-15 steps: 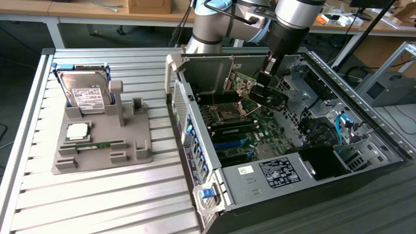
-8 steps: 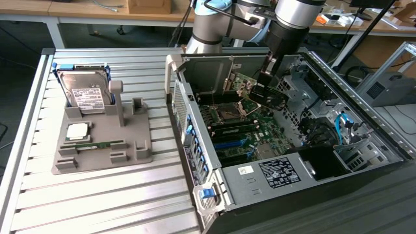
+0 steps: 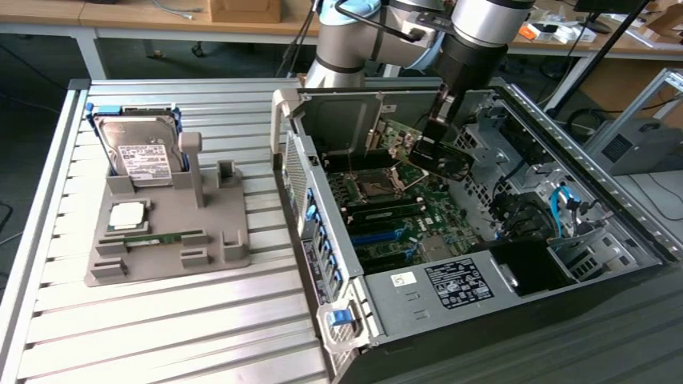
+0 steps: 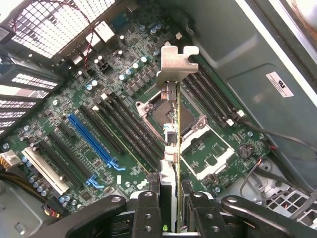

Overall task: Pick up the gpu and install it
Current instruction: 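Insert the gpu into the slot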

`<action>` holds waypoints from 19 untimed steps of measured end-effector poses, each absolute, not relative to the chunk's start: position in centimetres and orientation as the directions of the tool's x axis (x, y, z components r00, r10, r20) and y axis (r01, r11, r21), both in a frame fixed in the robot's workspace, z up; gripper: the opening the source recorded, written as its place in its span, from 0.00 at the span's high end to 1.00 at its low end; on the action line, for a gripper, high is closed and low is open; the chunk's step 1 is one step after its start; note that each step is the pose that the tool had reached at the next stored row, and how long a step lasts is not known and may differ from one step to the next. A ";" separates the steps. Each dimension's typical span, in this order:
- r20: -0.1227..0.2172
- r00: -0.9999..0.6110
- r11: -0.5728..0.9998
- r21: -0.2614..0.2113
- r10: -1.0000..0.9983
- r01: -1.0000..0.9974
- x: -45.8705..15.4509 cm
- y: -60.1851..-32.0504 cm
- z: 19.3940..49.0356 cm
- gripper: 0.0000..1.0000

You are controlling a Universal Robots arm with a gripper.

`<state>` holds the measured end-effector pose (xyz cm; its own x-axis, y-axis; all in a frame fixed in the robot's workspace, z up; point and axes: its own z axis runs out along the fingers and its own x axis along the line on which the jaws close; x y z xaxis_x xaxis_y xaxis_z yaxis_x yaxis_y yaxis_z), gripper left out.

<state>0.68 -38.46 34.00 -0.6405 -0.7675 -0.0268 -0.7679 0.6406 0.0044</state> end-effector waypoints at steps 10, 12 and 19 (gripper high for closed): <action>-0.027 -0.614 0.614 0.004 -0.789 -0.789 0.7 -38.5 34.0 0.73; -0.026 -0.609 0.609 0.004 -0.793 -0.793 0.7 -38.5 34.0 0.73; -0.026 -0.591 0.591 0.004 -0.806 -0.807 0.7 -38.5 34.0 0.73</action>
<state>0.68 -38.47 34.00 -0.5909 -0.8063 -0.0261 -0.8066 0.5910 0.0039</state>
